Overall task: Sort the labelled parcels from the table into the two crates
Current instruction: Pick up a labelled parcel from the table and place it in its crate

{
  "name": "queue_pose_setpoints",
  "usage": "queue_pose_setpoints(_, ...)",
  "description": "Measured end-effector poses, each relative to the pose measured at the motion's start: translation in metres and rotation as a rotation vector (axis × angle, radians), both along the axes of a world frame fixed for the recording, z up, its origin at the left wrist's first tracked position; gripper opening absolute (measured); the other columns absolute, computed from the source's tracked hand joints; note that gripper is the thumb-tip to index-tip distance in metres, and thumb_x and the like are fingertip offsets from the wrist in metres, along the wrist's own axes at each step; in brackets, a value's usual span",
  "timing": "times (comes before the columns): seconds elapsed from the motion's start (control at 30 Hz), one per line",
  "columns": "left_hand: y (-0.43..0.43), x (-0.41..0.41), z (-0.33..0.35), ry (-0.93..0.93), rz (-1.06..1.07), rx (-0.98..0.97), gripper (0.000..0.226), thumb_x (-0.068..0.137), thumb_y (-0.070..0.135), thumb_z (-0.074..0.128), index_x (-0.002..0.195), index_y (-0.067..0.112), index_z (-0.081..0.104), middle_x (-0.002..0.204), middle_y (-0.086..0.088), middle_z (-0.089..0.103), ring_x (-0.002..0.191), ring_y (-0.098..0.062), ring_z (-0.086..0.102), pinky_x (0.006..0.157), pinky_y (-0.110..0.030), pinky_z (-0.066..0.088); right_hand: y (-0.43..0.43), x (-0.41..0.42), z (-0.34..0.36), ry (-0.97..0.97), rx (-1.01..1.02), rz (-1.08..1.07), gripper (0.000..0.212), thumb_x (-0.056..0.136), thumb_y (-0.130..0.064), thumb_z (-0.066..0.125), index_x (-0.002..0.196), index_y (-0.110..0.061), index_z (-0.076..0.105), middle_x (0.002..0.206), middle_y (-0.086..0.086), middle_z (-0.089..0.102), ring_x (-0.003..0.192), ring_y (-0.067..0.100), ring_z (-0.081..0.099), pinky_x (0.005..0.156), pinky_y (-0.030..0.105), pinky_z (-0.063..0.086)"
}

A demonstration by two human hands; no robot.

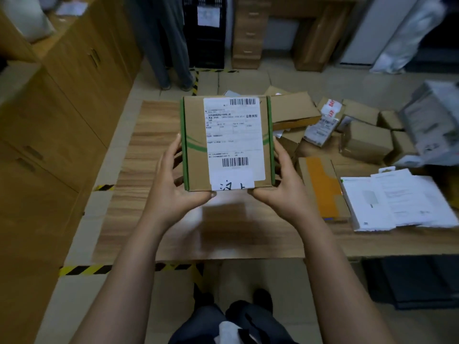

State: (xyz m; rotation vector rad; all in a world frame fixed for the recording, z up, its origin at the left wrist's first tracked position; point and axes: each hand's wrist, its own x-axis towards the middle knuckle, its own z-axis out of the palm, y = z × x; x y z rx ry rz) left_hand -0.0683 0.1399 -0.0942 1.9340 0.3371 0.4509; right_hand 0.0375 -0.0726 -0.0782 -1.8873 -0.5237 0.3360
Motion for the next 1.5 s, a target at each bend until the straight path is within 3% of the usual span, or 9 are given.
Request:
queue_pose_setpoints(0.4, 0.01, 0.005, 0.105, -0.248, -0.299, 0.08, 0.117, 0.056, 0.037, 0.088, 0.151, 0.039, 0.019, 0.148, 0.014, 0.034, 0.135, -0.002, 0.037, 0.1, -0.036, 0.046, -0.011, -0.036, 0.08, -0.284, 0.17, -0.208, 0.107, 0.074, -0.001, 0.08, 0.154, -0.034, 0.016, 0.147, -0.009, 0.044, 0.136, 0.01, 0.042, 0.109, 0.046, 0.042)
queue_pose_setpoints(0.6, -0.011, 0.015, 0.132, -0.303, -0.397, 0.095, 0.118, 0.058, 0.019, 0.089, 0.151, 0.036, 0.019, 0.148, 0.01, 0.037, 0.136, -0.011, 0.039, 0.103, -0.047, 0.045, -0.041, -0.046, 0.109, -0.38, 0.176, -0.293, 0.106, 0.073, -0.004, 0.082, 0.153, -0.031, 0.017, 0.146, -0.01, 0.042, 0.135, 0.002, 0.04, 0.1, 0.018, 0.044)
queue_pose_setpoints(0.73, -0.035, 0.027, 0.144, -0.346, -0.44, 0.091, 0.117, 0.058, 0.028, 0.09, 0.151, 0.037, 0.02, 0.148, 0.011, 0.036, 0.136, -0.011, 0.038, 0.103, -0.047, 0.045, -0.066, -0.044, 0.126, -0.442, 0.154, -0.307, 0.108, 0.073, 0.0, 0.08, 0.152, -0.035, 0.014, 0.149, -0.012, 0.039, 0.138, 0.006, 0.038, 0.11, 0.037, 0.041)
queue_pose_setpoints(0.87, -0.068, 0.043, 0.152, -0.371, -0.451, 0.076, 0.116, 0.057, 0.029, 0.089, 0.151, 0.035, 0.02, 0.148, 0.007, 0.036, 0.135, -0.013, 0.039, 0.103, -0.045, 0.046, -0.096, -0.038, 0.14, -0.46, 0.177, -0.327, 0.108, 0.071, -0.009, 0.083, 0.15, -0.037, 0.015, 0.148, -0.014, 0.038, 0.138, 0.007, 0.038, 0.108, 0.041, 0.044)
queue_pose_setpoints(1.0, -0.1, 0.057, 0.156, -0.373, -0.468, 0.081, 0.116, 0.06, 0.019, 0.09, 0.151, 0.033, 0.02, 0.147, 0.007, 0.037, 0.135, -0.012, 0.039, 0.103, -0.045, 0.046, -0.126, -0.028, 0.146, -0.456, 0.189, -0.339, 0.107, 0.069, -0.013, 0.08, 0.152, -0.032, 0.014, 0.147, -0.016, 0.038, 0.137, 0.002, 0.037, 0.106, 0.031, 0.046)
queue_pose_setpoints(1.13, -0.133, 0.068, 0.157, -0.367, -0.464, 0.095, 0.117, 0.06, 0.015, 0.09, 0.151, 0.031, 0.019, 0.147, 0.008, 0.036, 0.134, -0.004, 0.039, 0.1, -0.028, 0.048, -0.156, -0.015, 0.145, -0.468, 0.166, -0.339, 0.108, 0.068, -0.014, 0.078, 0.152, -0.032, 0.012, 0.145, -0.02, 0.036, 0.137, 0.001, 0.035, 0.105, 0.033, 0.046)
queue_pose_setpoints(1.23, -0.153, 0.075, 0.155, -0.359, -0.46, 0.103, 0.117, 0.059, 0.016, 0.089, 0.151, 0.031, 0.019, 0.147, 0.009, 0.035, 0.133, -0.002, 0.038, 0.099, -0.023, 0.047, -0.176, -0.005, 0.14, -0.462, 0.166, -0.33, 0.107, 0.072, -0.007, 0.081, 0.151, -0.03, 0.013, 0.139, -0.031, 0.035, 0.135, -0.007, 0.033, 0.102, 0.018, 0.043)
queue_pose_setpoints(1.33, -0.17, 0.081, 0.151, -0.348, -0.465, 0.111, 0.119, 0.059, 0.025, 0.093, 0.151, 0.035, 0.018, 0.147, 0.011, 0.035, 0.135, -0.004, 0.037, 0.099, -0.027, 0.048, -0.193, 0.002, 0.134, -0.466, 0.17, -0.331, 0.105, 0.073, -0.001, 0.079, 0.148, -0.033, 0.014, 0.127, -0.049, 0.031, 0.13, -0.016, 0.031, 0.097, 0.006, 0.037)
queue_pose_setpoints(1.5, -0.202, 0.09, 0.144, -0.341, -0.474, 0.088, 0.115, 0.058, 0.033, 0.087, 0.15, 0.037, 0.019, 0.148, 0.012, 0.035, 0.136, -0.006, 0.037, 0.102, -0.04, 0.047, -0.224, 0.011, 0.124, -0.448, 0.157, -0.359, 0.108, 0.072, -0.002, 0.081, 0.15, -0.032, 0.013, 0.135, -0.036, 0.033, 0.13, -0.011, 0.036, 0.101, 0.014, 0.041)
